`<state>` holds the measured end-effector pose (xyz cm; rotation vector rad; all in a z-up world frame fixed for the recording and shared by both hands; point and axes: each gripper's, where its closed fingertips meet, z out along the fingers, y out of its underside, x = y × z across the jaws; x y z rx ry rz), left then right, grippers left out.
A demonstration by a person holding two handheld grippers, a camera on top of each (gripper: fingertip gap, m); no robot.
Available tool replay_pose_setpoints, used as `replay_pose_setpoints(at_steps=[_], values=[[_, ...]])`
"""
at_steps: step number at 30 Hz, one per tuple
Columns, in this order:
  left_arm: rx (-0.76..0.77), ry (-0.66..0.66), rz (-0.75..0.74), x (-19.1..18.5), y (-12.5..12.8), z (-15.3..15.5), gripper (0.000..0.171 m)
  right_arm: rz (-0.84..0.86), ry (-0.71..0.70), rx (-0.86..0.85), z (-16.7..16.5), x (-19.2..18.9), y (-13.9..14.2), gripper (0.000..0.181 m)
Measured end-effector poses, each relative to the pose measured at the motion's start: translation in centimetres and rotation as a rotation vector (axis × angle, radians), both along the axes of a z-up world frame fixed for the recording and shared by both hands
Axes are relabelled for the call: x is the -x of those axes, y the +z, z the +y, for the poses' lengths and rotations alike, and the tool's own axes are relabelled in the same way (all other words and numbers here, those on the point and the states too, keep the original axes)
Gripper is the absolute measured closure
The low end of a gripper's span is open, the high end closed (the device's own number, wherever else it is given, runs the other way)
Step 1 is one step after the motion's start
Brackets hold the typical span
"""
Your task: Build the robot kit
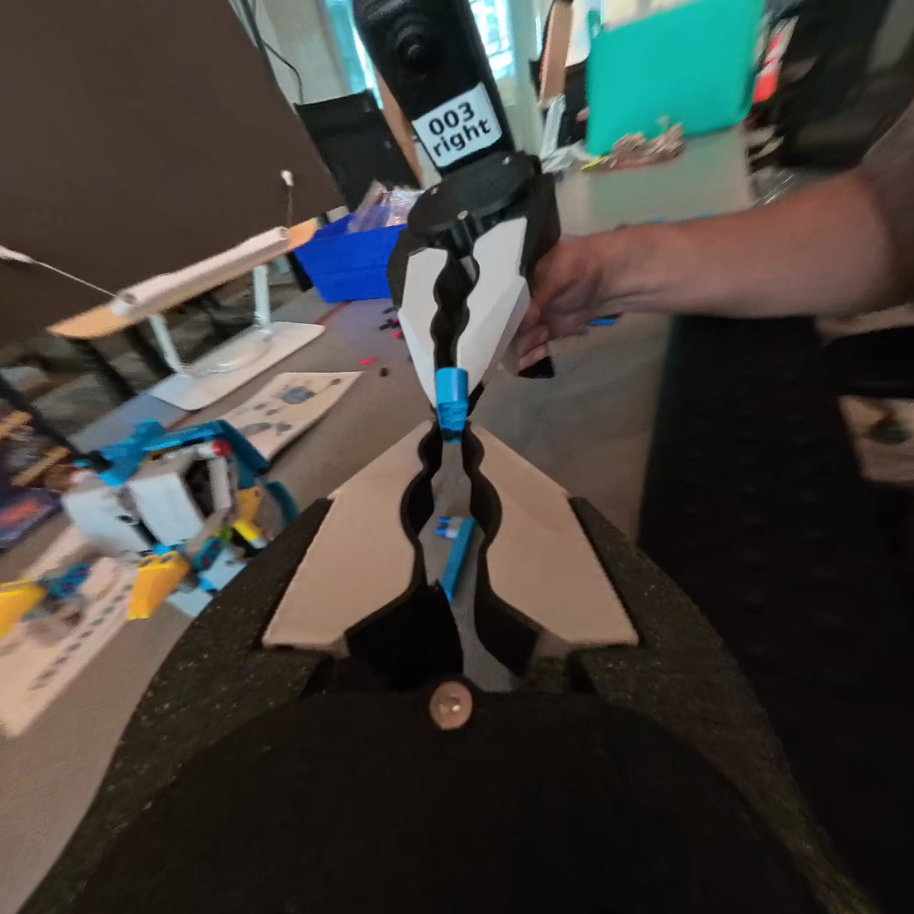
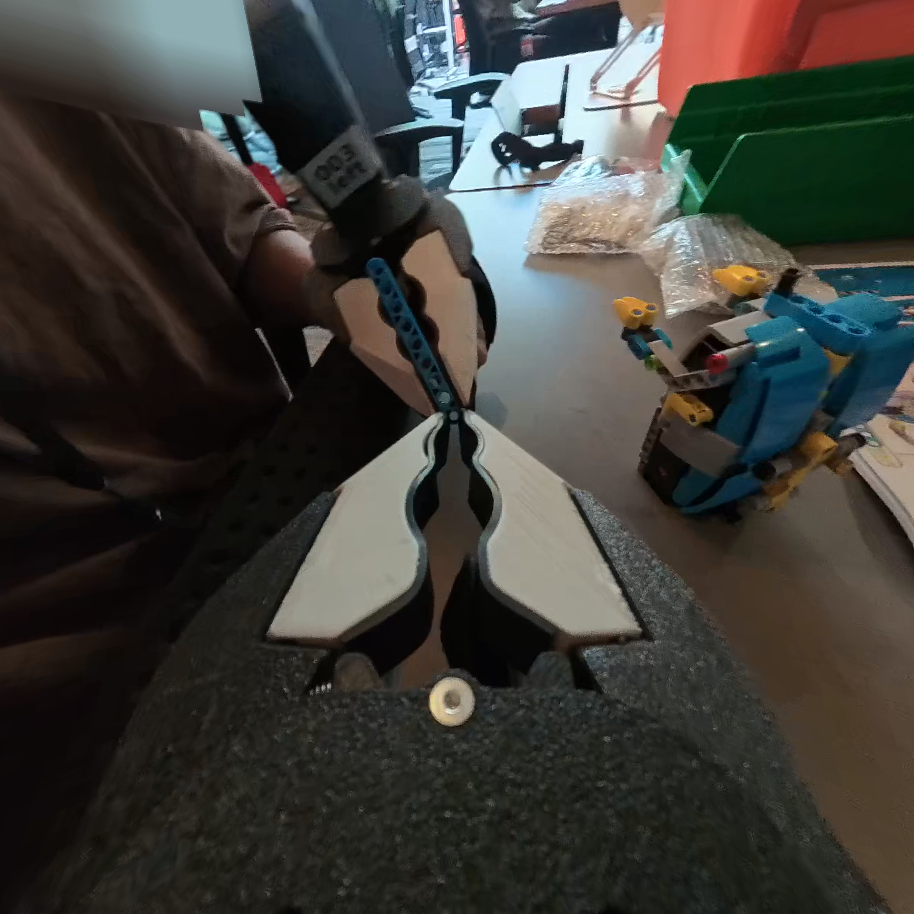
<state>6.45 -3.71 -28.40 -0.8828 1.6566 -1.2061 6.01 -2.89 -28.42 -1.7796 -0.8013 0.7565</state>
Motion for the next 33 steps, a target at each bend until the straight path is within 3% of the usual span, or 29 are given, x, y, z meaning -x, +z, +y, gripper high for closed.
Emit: replay_pose_setpoints(at_steps=[6,15,19,22,24,29,33], values=[[0.277,-0.128,0.07,0.5,0.7,-0.6,0.166,-0.03,0.039,-0.043,-0.7,0.7,0.3,0.177],[0.309,-0.083,0.045,0.1,1.1,0.4,0.165,0.059,-0.025,-0.02,0.2,0.2,1.0,0.176],[0.489,-0.06,0.075,-0.4,1.3,1.8,0.165,-0.05,-0.164,-0.145,1.3,-1.2,1.7,0.148],[0.659,-0.085,0.08,-0.4,1.9,2.5,0.165,-0.244,-0.271,-0.337,2.1,-0.6,2.2,0.134],[0.753,-0.12,0.065,-0.1,2.7,2.4,0.165,-0.38,-0.357,-0.445,2.5,-0.6,2.3,0.137],[0.969,-0.209,0.048,0.2,3.8,2.5,0.165,-0.458,-0.431,-0.591,2.6,0.3,3.5,0.153],[0.986,-0.235,0.056,0.2,3.9,1.9,0.165,-0.491,-0.443,-0.623,2.5,0.4,3.7,0.158]])
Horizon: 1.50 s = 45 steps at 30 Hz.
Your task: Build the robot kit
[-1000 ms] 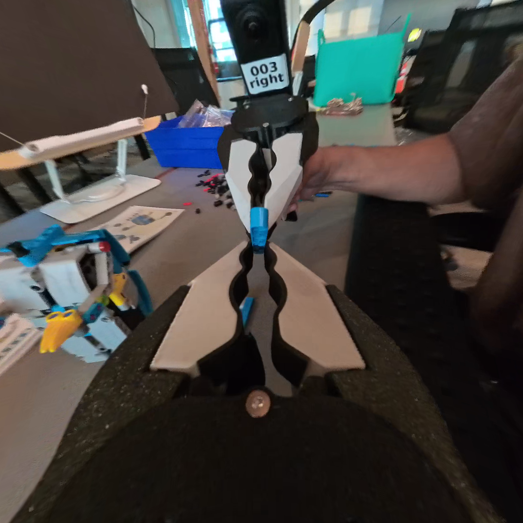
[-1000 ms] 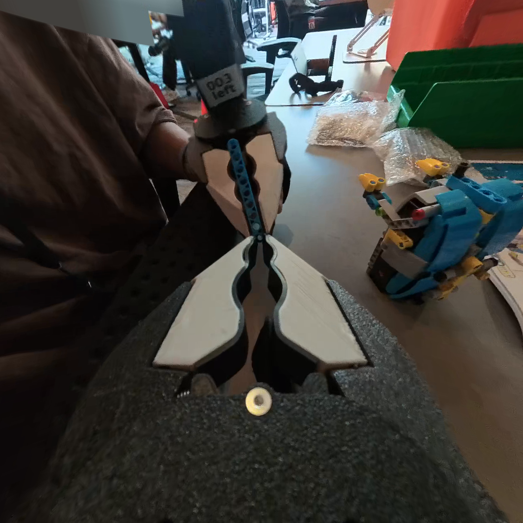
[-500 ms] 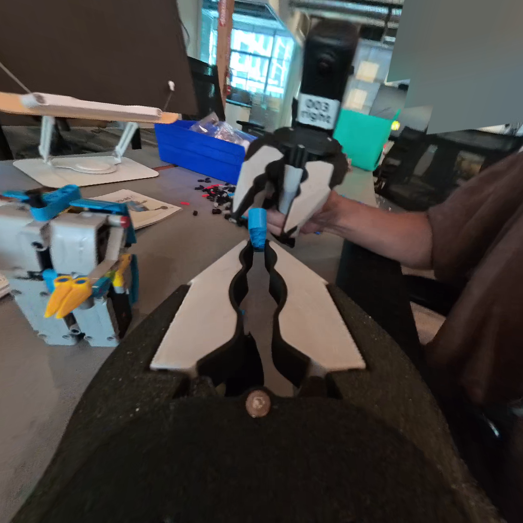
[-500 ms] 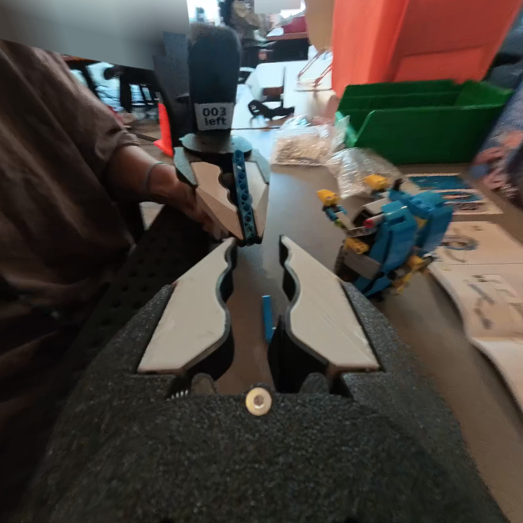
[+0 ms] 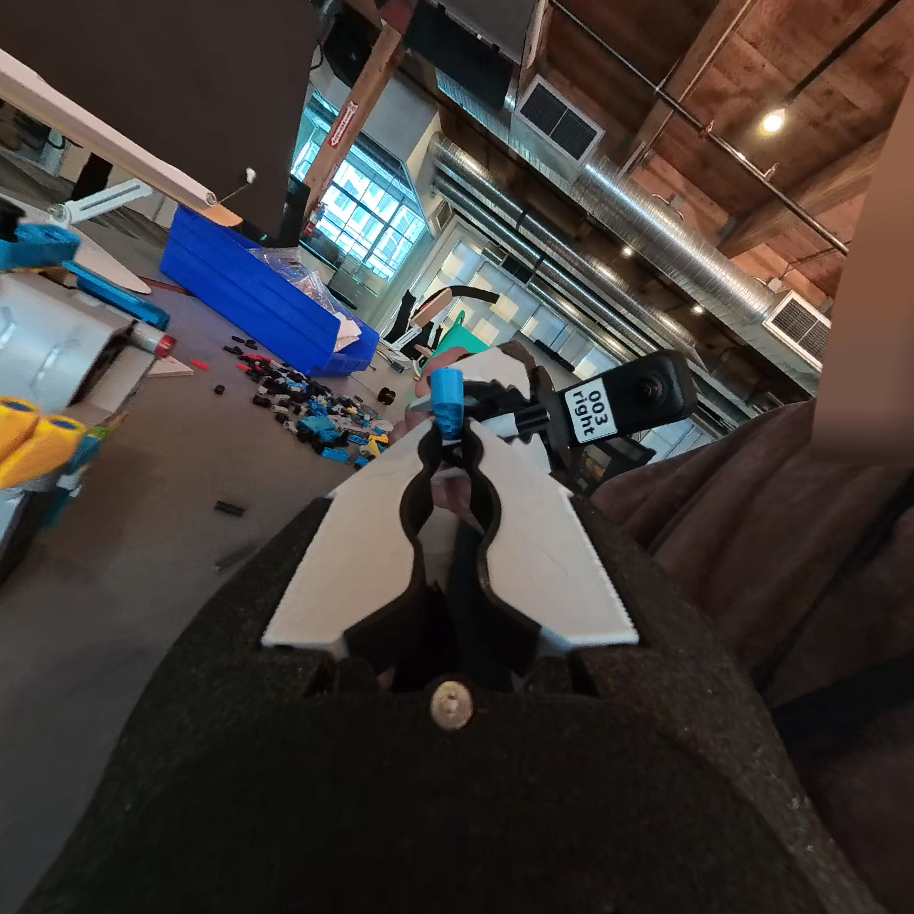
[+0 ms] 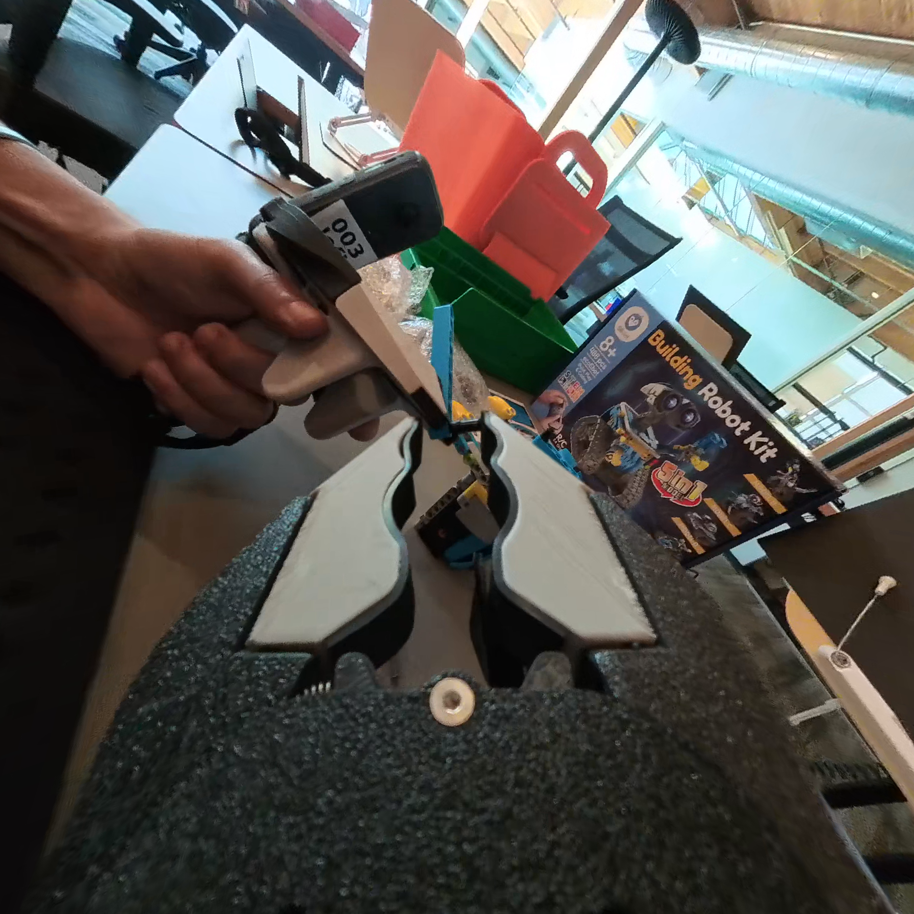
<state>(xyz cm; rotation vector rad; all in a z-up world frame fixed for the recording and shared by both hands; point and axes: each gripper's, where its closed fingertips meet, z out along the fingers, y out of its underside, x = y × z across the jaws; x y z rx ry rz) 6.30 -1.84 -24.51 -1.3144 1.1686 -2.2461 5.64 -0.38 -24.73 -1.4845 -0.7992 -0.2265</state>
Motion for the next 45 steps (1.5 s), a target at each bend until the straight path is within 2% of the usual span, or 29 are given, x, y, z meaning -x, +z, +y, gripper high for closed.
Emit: replay_pose_setpoints(at_steps=[9,12,18,22,30,32,34,36,40,41,43,45], values=[[0.036,-0.003,0.008,-0.1,-0.1,0.2,0.165,-0.075,-0.009,0.056,0.1,-0.1,-0.4,0.165],[-0.004,0.0,0.007,-0.1,-0.1,0.0,0.165,-0.078,0.008,0.066,-0.1,-0.1,-0.4,0.164],[-0.144,-0.028,0.019,0.2,-0.7,-1.4,0.164,-0.116,0.127,0.055,-1.5,0.3,-0.8,0.164],[-0.076,-0.04,0.035,0.3,-0.7,-0.5,0.166,-0.123,0.109,0.06,-1.4,-0.3,-1.0,0.164],[-0.057,-0.014,0.076,0.0,-1.3,0.4,0.165,-0.078,0.067,0.071,-0.5,-0.8,-1.8,0.164],[-0.08,0.001,0.069,0.0,-1.3,0.5,0.165,-0.012,0.059,0.098,-0.6,-0.9,-1.8,0.164],[-0.12,0.04,0.06,0.0,-1.3,0.9,0.165,0.135,0.117,0.177,-0.8,-0.9,-1.7,0.158],[-0.184,0.089,0.055,-0.1,-1.4,1.4,0.165,0.286,0.114,0.223,-0.4,-2.2,-1.1,0.149],[-0.365,0.166,0.065,-0.3,-2.2,1.6,0.165,0.554,0.083,0.304,0.3,-5.5,-0.6,0.146],[-0.414,0.18,0.067,-0.3,-2.5,1.5,0.165,0.608,0.066,0.329,0.6,-6.2,-0.7,0.145],[-0.487,0.201,0.07,-0.5,-2.9,1.3,0.165,0.686,-0.058,0.375,1.5,-8.7,-1.9,0.145],[-0.516,0.211,0.079,-0.6,-3.3,1.3,0.165,0.717,-0.166,0.423,2.1,-10.9,-3.6,0.135]])
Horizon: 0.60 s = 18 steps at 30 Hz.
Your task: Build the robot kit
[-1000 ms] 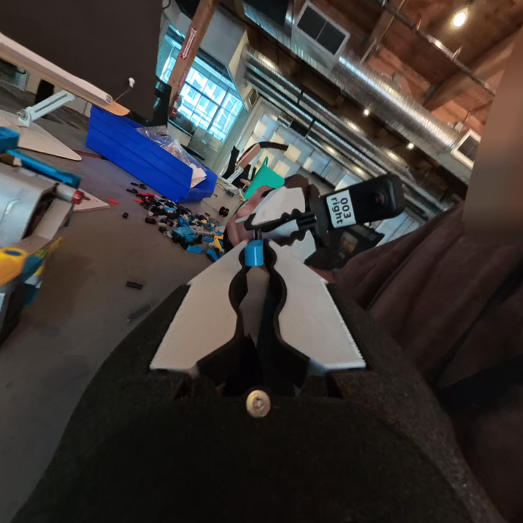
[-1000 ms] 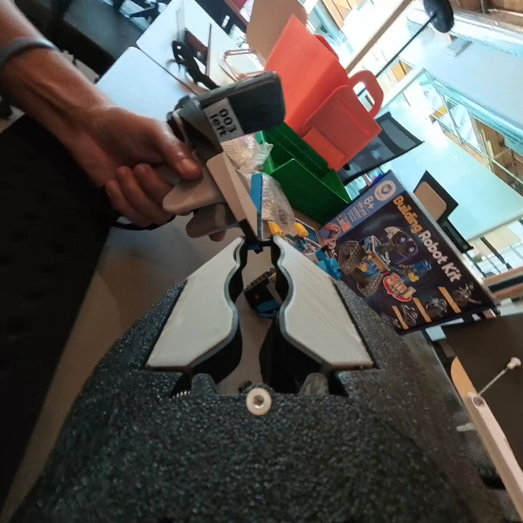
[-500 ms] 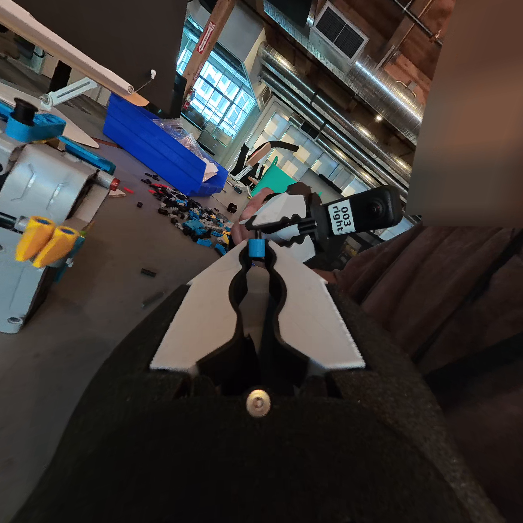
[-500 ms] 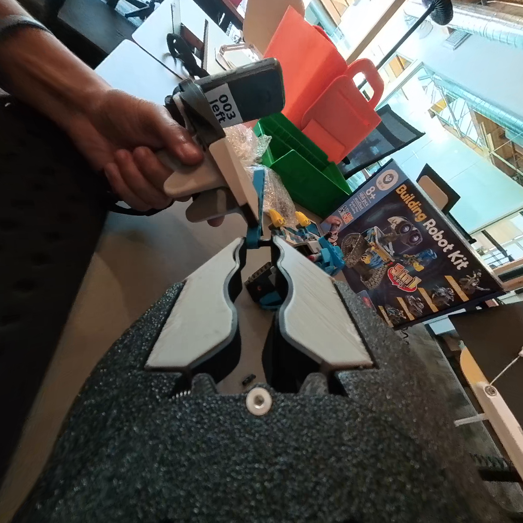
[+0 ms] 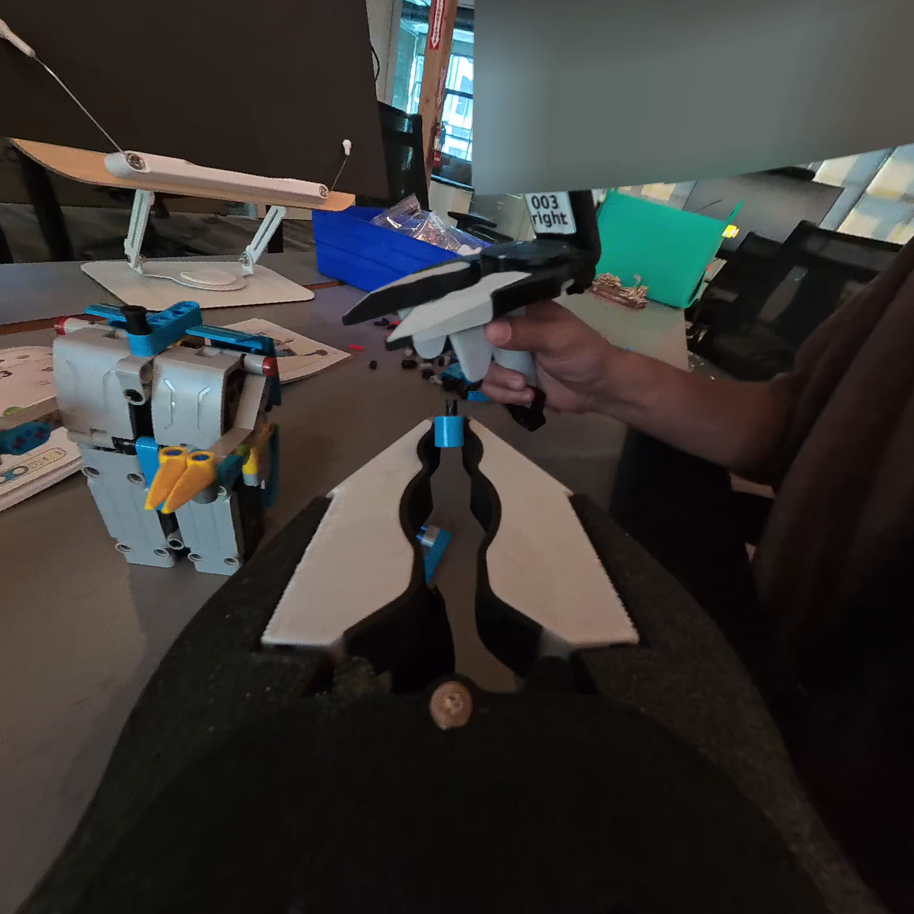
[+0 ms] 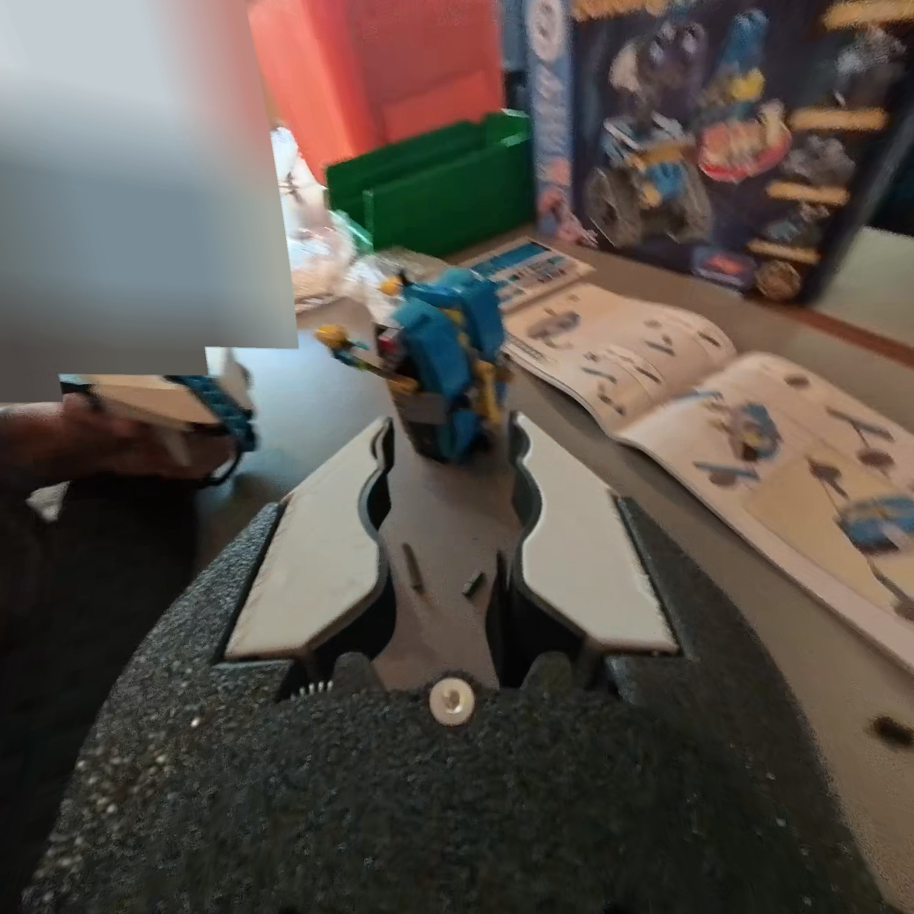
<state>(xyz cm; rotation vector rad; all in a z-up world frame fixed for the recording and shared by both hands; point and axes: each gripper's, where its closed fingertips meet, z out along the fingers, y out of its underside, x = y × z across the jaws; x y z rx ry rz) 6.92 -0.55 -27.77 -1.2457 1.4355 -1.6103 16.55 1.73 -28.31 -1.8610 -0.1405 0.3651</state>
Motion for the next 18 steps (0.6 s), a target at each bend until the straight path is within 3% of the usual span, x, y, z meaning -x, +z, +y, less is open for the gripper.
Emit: replay_pose_setpoints(at_steps=[4,8,10,12,14,18], values=[[-0.021,0.067,0.008,-0.2,-0.3,1.4,0.165,-0.058,-0.132,0.089,0.7,-3.1,-2.6,0.123],[-0.078,0.126,0.025,-0.4,-0.8,2.6,0.165,-0.063,-0.094,0.085,0.8,-2.3,-2.7,0.128],[-0.102,0.12,0.01,-0.4,-0.6,2.3,0.165,-0.031,-0.014,0.058,0.6,-0.6,-2.1,0.135],[-0.13,0.102,-0.018,-0.3,-0.3,1.7,0.165,0.08,0.166,0.056,-0.1,3.0,-1.4,0.147],[-0.15,0.075,-0.044,-0.2,0.1,0.9,0.165,0.216,0.361,0.045,-1.2,6.9,-0.2,0.147],[-0.174,0.044,-0.066,0.1,0.4,-0.1,0.165,0.08,0.446,-0.003,-1.9,9.8,-0.6,0.153]])
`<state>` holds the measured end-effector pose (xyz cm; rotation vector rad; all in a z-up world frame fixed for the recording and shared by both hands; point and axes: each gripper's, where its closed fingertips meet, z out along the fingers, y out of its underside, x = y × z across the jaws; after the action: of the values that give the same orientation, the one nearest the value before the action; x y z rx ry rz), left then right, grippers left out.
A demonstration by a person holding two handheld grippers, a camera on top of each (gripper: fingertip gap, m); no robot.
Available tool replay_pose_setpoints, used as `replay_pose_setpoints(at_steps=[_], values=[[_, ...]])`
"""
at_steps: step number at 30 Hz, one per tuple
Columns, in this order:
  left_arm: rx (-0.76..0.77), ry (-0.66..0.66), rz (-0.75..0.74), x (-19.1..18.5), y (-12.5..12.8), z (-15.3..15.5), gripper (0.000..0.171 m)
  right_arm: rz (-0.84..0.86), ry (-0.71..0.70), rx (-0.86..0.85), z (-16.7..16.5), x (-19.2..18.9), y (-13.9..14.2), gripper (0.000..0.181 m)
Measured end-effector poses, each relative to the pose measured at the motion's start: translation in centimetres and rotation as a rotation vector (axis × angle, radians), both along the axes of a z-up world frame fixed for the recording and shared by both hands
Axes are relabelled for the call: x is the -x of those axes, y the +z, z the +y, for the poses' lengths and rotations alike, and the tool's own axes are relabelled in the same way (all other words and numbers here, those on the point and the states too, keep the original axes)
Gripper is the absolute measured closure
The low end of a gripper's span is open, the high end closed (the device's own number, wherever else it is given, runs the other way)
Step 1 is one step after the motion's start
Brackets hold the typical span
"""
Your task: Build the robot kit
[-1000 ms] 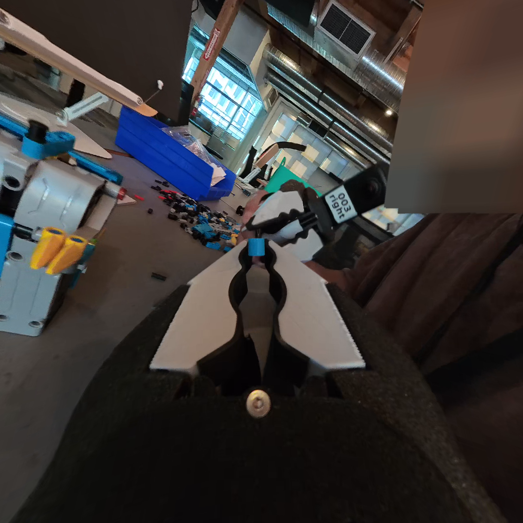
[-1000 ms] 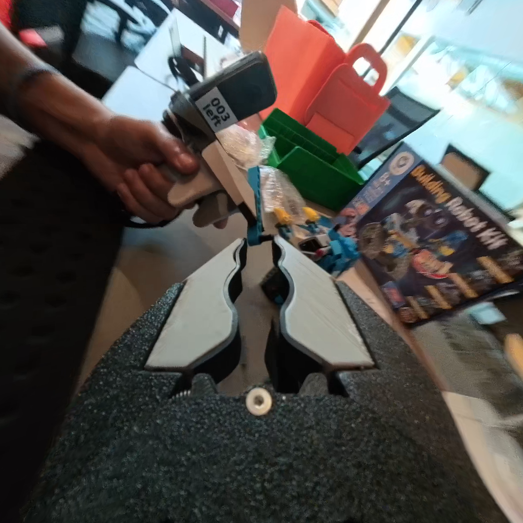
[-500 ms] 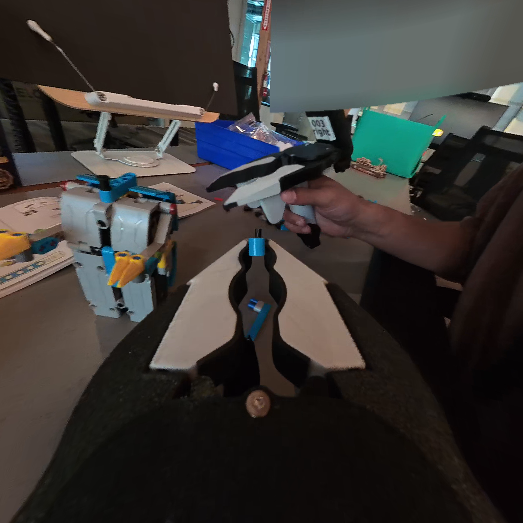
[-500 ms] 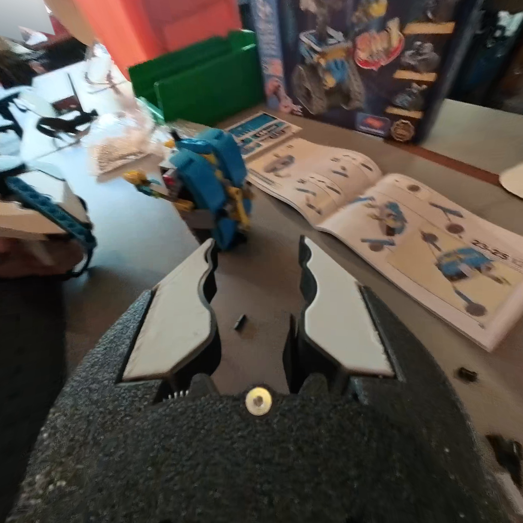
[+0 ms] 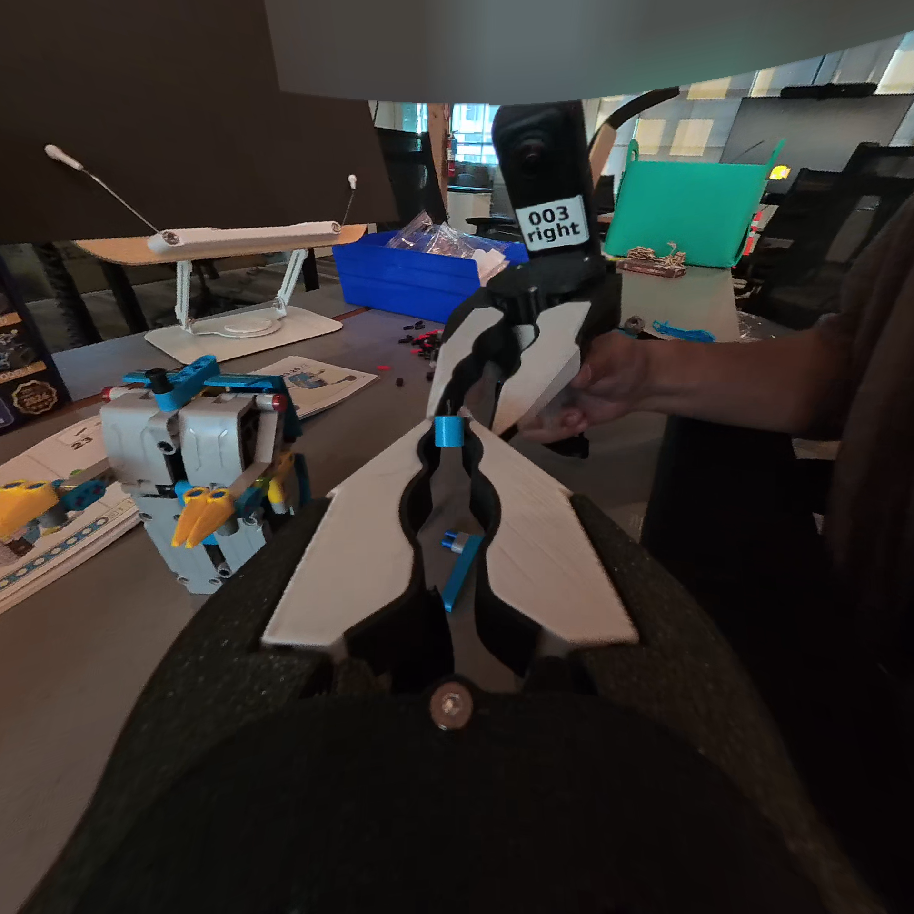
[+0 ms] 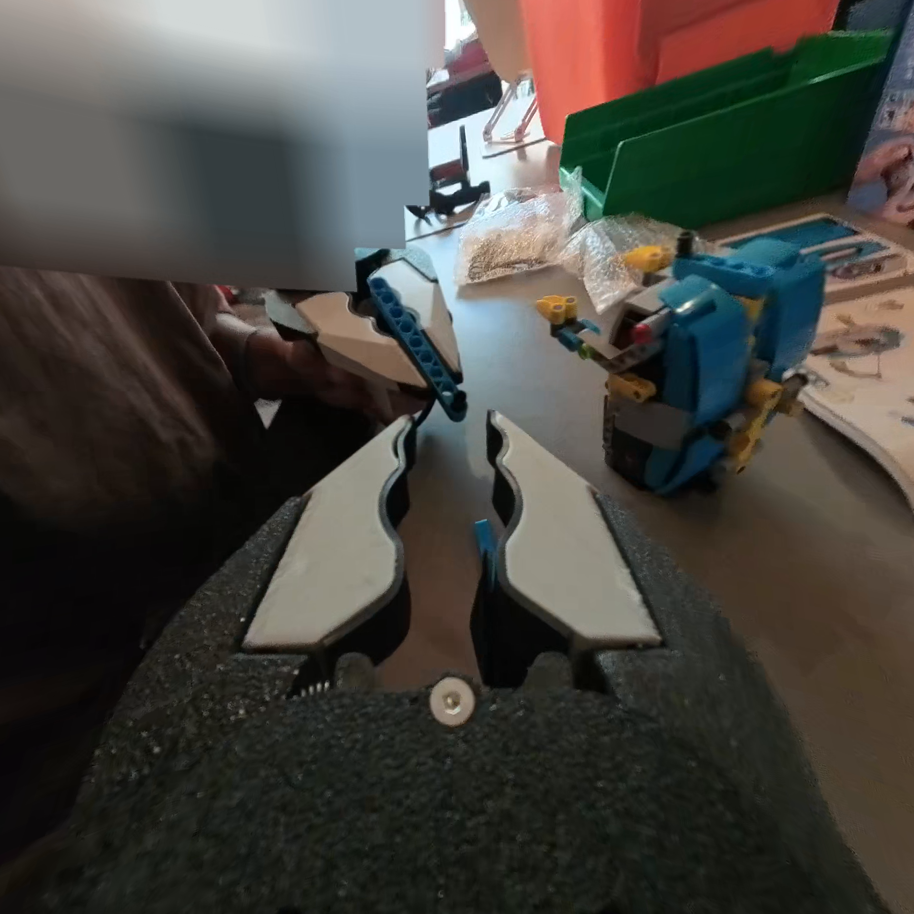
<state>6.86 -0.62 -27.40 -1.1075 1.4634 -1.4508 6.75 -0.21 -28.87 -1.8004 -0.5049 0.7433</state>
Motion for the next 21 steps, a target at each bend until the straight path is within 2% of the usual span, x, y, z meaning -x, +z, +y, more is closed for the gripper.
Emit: replay_pose_setpoints(at_steps=[2,5,7,12,21], values=[[-0.004,-0.022,-0.001,0.1,0.0,-0.5,0.164,-0.029,0.018,-0.049,-0.3,0.6,0.4,0.161],[-0.005,-0.046,-0.012,0.4,0.3,-1.0,0.165,-0.042,0.037,-0.084,-0.6,0.8,0.8,0.163],[-0.001,-0.063,-0.03,0.6,0.6,-1.4,0.165,-0.068,0.048,-0.088,-0.8,0.7,0.6,0.173],[-0.002,-0.133,-0.037,1.0,0.8,-2.6,0.164,-0.071,0.163,-0.118,-2.3,1.1,1.0,0.174],[-0.021,-0.126,-0.03,1.1,0.7,-2.8,0.164,-0.008,0.208,-0.092,-2.7,0.7,1.0,0.174]])
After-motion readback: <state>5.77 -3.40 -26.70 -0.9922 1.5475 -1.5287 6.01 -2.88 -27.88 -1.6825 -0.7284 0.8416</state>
